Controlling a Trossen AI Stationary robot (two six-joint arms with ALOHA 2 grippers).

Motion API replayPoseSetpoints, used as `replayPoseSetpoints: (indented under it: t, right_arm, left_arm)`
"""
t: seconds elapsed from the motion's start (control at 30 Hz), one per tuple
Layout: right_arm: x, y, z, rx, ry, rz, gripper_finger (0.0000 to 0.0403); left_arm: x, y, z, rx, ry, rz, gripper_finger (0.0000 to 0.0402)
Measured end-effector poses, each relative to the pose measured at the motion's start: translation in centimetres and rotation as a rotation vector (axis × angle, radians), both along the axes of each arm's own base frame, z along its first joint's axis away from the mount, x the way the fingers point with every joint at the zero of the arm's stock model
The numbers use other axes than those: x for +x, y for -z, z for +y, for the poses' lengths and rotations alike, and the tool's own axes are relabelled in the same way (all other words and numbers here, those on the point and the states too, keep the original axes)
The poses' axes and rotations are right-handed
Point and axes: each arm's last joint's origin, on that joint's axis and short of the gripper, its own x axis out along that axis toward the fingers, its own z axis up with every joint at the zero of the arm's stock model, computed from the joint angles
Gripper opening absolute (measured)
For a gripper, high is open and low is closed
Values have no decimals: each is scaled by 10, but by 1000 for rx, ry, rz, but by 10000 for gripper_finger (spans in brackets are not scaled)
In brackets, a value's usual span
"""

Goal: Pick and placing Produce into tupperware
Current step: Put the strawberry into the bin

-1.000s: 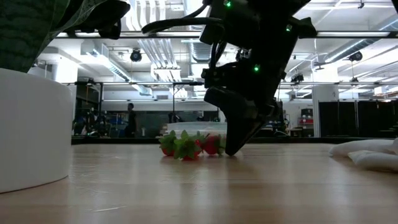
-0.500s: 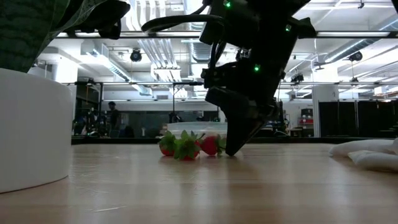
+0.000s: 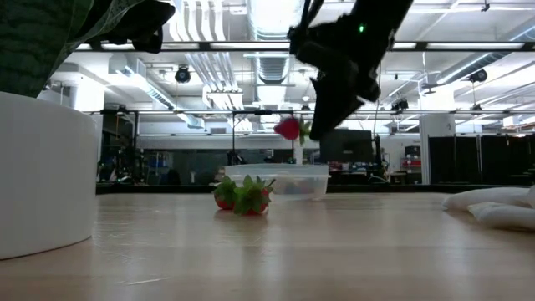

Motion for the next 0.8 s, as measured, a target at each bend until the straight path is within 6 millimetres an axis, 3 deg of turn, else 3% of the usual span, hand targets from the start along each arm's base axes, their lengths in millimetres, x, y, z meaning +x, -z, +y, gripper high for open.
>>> replayPoseSetpoints:
  t: [0.37,0.8]
  right_arm:
    - [-4,-34,-56,-83,-21,-27,8]
    - [-3,-28,-132,69,-38,-2,8]
  left_arm:
    - [0,-1,0,3,0,-8,25]
    - [0,-1,0,4,0,-11,25]
